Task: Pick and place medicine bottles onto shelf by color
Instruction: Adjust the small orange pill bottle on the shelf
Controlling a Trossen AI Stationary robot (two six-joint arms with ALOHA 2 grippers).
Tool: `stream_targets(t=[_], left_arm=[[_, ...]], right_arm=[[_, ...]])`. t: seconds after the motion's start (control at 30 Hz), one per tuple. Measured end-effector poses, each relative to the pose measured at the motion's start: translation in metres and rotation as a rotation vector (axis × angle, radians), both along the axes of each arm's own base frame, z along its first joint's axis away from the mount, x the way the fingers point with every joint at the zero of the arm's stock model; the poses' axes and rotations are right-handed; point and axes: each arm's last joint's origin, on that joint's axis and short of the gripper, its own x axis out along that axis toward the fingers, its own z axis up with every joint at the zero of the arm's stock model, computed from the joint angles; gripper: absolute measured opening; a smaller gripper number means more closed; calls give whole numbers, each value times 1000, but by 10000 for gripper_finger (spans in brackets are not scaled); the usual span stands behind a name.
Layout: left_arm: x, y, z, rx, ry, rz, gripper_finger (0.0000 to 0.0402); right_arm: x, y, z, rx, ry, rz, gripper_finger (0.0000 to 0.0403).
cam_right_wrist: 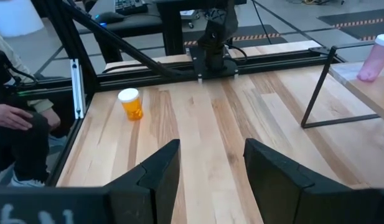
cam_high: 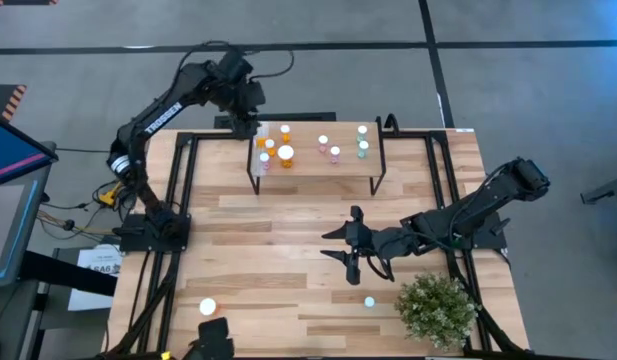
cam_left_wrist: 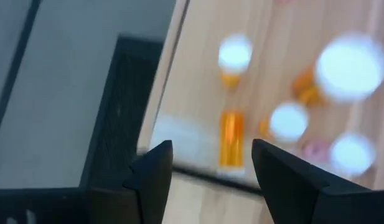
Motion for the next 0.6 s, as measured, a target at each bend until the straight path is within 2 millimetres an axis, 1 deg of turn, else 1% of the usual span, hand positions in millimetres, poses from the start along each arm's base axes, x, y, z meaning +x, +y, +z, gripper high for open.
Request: stream_targets(t=[0.1,0.2,0.3,0.4,0.6], left_arm=[[-7,-3,-23,-20,67,12,206],[-8,-3,-44,-35,115,7,206],[-8,-1,-60,-20,153,2,206],[-6,0,-66,2,140,-10,206],[-4,3,-66,39,126,-30,206]], right_arm=[[0,0,0,2,-4,0,201],[1,-2,1,5,-13,-7,201],[2,-3,1,6,-16,-10,201],[2,-4,2,6,-17,-13,201],[2,-4,1,4,-11,-13,201]])
